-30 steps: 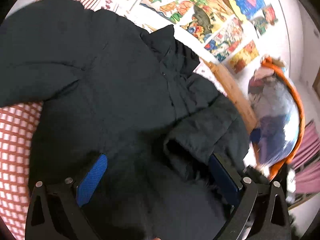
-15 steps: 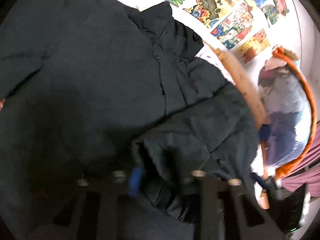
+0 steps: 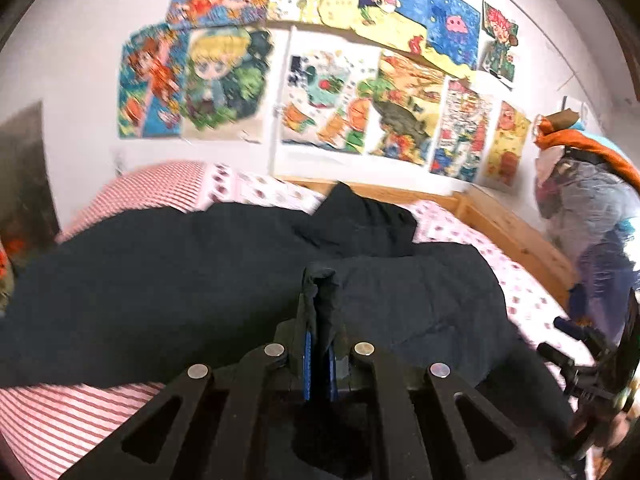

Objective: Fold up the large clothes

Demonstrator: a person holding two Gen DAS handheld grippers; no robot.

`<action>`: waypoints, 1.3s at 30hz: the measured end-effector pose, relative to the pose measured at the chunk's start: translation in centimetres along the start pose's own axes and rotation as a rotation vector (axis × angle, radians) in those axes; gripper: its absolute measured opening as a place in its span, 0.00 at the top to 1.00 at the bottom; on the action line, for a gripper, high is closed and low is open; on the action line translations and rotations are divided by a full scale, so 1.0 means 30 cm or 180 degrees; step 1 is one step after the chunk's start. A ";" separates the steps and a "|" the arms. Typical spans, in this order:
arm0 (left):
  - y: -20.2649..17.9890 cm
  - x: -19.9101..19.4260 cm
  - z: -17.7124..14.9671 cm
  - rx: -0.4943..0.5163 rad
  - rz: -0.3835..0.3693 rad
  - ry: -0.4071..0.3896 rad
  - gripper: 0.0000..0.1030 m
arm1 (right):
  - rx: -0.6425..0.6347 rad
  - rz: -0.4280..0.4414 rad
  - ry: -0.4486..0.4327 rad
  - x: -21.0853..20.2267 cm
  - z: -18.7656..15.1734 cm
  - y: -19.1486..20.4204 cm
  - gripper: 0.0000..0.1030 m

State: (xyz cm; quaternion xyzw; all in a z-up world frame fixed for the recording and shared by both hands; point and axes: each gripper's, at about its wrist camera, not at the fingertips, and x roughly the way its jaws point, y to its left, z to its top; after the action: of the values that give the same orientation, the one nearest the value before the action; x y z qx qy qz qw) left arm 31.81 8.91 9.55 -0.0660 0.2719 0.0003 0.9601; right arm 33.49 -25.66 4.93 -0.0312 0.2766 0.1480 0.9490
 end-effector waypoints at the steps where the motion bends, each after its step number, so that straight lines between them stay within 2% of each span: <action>1: 0.018 0.005 -0.002 0.0020 0.0053 0.0019 0.94 | 0.0039 0.0009 0.0067 0.040 0.016 -0.003 0.31; 4: 0.052 0.058 -0.025 0.0073 0.0203 0.0196 0.94 | 0.0163 0.0126 0.0260 0.163 0.052 0.001 0.31; 7: 0.082 0.170 -0.067 0.0136 0.0372 0.0502 0.94 | 0.0014 0.0095 0.0547 0.314 0.077 0.054 0.31; 11: 0.120 0.289 -0.110 0.0125 0.0486 0.0890 0.94 | -0.0228 0.0036 0.0948 0.466 0.056 0.135 0.31; 15: 0.134 0.365 -0.141 0.0184 0.0560 0.1171 0.94 | -0.0281 0.0001 0.1249 0.551 0.007 0.177 0.31; 20: 0.135 0.441 -0.205 0.0255 0.0634 0.1403 0.92 | -0.0249 0.0000 0.1266 0.598 -0.044 0.190 0.30; 23: 0.147 0.445 -0.216 0.0192 0.0604 0.1389 0.90 | -0.0246 -0.0008 0.1259 0.606 -0.063 0.192 0.29; 26: 0.170 0.412 -0.208 0.0021 0.0473 0.1297 0.85 | -0.0181 0.0041 0.1197 0.592 -0.061 0.186 0.26; 29: 0.195 0.353 -0.197 -0.0139 0.0386 0.1192 0.70 | -0.0131 0.0037 0.1076 0.554 -0.065 0.170 0.26; 30: 0.201 0.326 -0.195 -0.0187 0.0353 0.1140 0.60 | -0.0130 0.0011 0.0984 0.528 -0.063 0.170 0.26; 31: 0.209 0.296 -0.192 -0.0229 0.0330 0.1073 0.45 | -0.0144 0.0013 0.0885 0.498 -0.056 0.177 0.26; 33: 0.231 0.220 -0.191 -0.0304 0.0323 0.0889 0.27 | -0.0198 0.0081 0.0710 0.447 -0.034 0.195 0.26; 36: 0.277 0.109 -0.185 -0.0496 0.0276 0.0682 0.24 | -0.0288 0.0138 0.0597 0.388 0.013 0.239 0.25; 39: 0.372 0.016 -0.197 -0.0886 0.0300 0.0592 0.22 | -0.0273 0.0288 0.0554 0.342 0.051 0.284 0.25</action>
State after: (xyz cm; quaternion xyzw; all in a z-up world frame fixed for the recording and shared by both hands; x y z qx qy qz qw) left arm 28.73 19.19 2.90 -0.1852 0.3597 0.0769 0.9112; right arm 39.97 -14.62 0.93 -0.0720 0.3525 0.1992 0.9115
